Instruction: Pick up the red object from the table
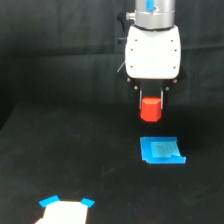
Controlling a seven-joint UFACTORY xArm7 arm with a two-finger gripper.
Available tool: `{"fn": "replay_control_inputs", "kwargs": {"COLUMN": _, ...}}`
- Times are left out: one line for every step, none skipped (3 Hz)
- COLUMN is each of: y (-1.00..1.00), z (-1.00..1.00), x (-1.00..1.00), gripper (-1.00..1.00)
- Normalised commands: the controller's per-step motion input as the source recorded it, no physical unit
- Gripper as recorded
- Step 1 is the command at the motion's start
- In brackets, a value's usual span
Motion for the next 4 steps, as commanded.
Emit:
{"fn": "replay_control_inputs", "kwargs": {"y": -0.52, "z": 0.24, "x": 0.22, "gripper": -1.00}}
{"fn": "replay_control_inputs", "kwargs": {"y": -0.18, "z": 0.17, "x": 0.14, "gripper": -1.00}}
{"fn": "replay_control_inputs", "kwargs": {"y": -0.50, "z": 0.15, "x": -0.20, "gripper": -1.00}}
{"fn": "replay_control_inputs", "kwargs": {"y": -0.36, "z": -0.04, "x": 0.23, "gripper": -0.66}}
